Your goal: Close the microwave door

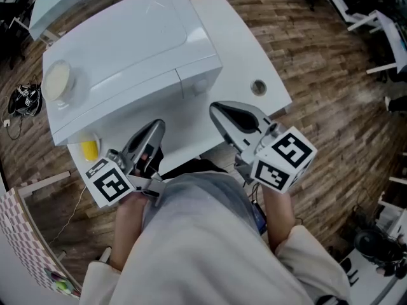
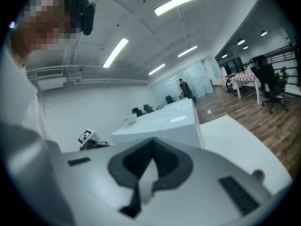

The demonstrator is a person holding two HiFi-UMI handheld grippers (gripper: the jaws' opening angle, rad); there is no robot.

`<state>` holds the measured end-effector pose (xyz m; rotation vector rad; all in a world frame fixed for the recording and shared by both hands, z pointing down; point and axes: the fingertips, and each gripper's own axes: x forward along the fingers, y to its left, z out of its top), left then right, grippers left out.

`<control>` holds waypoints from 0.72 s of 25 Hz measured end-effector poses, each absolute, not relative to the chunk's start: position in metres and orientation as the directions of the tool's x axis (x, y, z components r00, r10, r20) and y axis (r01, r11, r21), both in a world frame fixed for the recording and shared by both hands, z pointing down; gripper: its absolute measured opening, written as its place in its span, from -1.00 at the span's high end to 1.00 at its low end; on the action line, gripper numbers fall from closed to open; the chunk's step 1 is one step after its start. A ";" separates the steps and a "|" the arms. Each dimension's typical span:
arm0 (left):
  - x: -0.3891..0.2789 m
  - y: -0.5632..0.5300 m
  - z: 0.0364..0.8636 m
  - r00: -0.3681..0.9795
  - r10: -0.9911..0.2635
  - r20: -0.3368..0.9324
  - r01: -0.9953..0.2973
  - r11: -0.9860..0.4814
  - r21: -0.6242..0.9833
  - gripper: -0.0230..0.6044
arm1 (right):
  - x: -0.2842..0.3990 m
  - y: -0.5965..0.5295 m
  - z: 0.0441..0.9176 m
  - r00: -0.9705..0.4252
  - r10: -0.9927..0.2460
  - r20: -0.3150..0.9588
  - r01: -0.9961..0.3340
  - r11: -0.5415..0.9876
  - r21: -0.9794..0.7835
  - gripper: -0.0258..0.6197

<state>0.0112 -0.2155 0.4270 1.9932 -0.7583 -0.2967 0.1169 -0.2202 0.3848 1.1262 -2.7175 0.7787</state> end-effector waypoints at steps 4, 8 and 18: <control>0.015 -0.209 0.426 0.783 -0.615 0.096 -0.388 -0.362 0.848 0.87 | 0.129 -0.211 0.380 -0.717 -0.642 0.274 -0.689 0.592 -0.418 0.86; 0.018 -0.203 0.425 0.789 -0.607 0.091 -0.382 -0.370 0.847 0.87 | 0.135 -0.203 0.377 -0.707 -0.653 0.271 -0.698 0.585 -0.413 0.86; 0.009 -0.191 0.423 0.773 -0.630 0.077 -0.382 -0.364 0.849 0.87 | 0.142 -0.180 0.375 -0.699 -0.659 0.278 -0.706 0.575 -0.413 0.86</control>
